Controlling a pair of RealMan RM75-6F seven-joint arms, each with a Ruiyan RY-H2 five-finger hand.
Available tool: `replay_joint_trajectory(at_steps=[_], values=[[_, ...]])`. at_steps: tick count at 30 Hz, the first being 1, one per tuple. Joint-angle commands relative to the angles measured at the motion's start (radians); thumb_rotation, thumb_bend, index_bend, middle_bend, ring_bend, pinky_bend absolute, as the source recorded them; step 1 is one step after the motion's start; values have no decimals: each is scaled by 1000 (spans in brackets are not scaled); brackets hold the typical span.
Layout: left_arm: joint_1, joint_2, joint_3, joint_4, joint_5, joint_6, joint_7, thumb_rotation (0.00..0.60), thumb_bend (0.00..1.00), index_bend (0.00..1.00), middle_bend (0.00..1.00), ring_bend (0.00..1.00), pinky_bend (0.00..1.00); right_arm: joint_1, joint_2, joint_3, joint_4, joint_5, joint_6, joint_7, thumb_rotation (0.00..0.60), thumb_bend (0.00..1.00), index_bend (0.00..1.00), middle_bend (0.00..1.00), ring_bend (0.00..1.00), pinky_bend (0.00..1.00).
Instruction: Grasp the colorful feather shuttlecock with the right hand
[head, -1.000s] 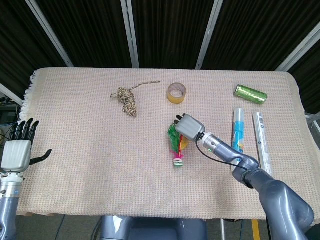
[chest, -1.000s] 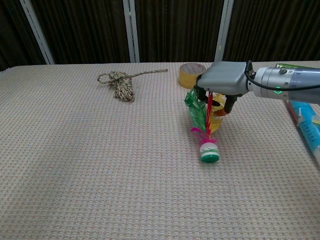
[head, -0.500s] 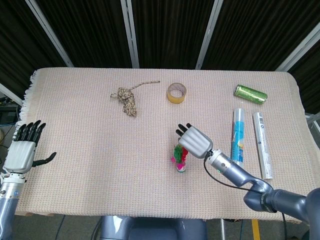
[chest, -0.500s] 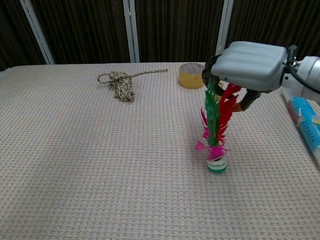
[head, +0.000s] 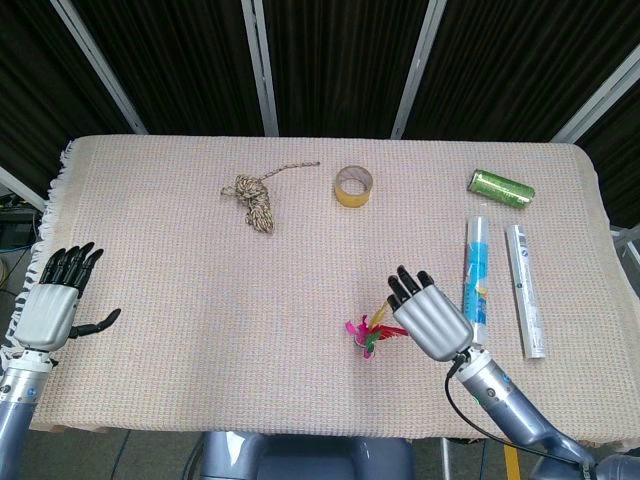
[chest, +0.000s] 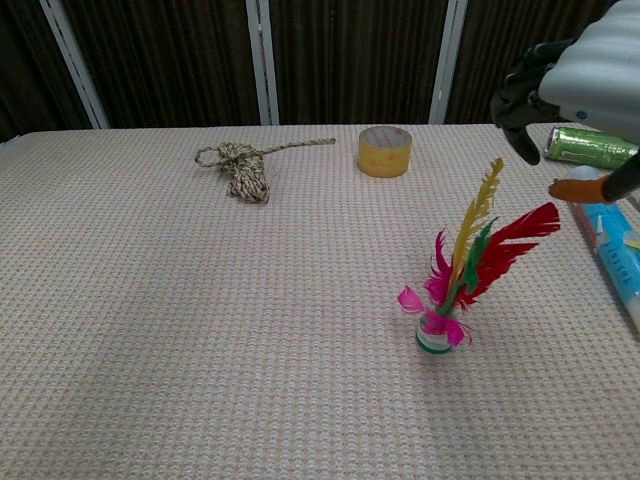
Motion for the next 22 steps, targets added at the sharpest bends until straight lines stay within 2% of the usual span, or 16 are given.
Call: replay_joint_trajectory(at_steps=[1, 3, 5, 10, 12, 14, 17, 22], values=[[7, 7, -2, -7, 4, 18, -4, 408, 233, 0, 0, 0, 0, -45, 54, 19, -26, 49, 45, -13, 600, 134, 70, 116, 83, 358], [11, 10, -5, -10, 4, 29, -4, 408, 233, 0, 0, 0, 0, -59, 80, 49, -6, 98, 59, 43, 600, 91, 4, 37, 14, 275], [14, 12, -7, -14, 4, 41, -6, 409, 232, 0, 0, 0, 0, -75, 103, 91, 54, 166, 70, 163, 600, 74, 0, 8, 0, 234], [18, 14, -9, -20, 7, 55, -1, 408, 233, 0, 0, 0, 0, -107, 131, 145, 177, 274, 50, 420, 600, 48, 0, 0, 0, 168], [19, 12, -10, -23, 12, 63, 2, 406, 233, 0, 0, 0, 0, -138, 131, 160, 244, 322, 26, 601, 600, 47, 0, 0, 0, 148], [20, 6, -10, -19, 23, 78, -1, 408, 234, 0, 0, 0, 0, -176, 122, 149, 296, 331, 15, 745, 600, 47, 0, 0, 0, 133], [23, -10, -20, -4, 31, 111, -9, 408, 231, 0, 0, 0, 0, -230, 91, 116, 341, 326, 25, 824, 600, 48, 0, 0, 0, 120], [27, -27, -32, 20, 40, 150, -18, 408, 229, 0, 0, 0, 0, -290, 48, 65, 353, 337, 37, 787, 600, 48, 0, 0, 0, 111]])
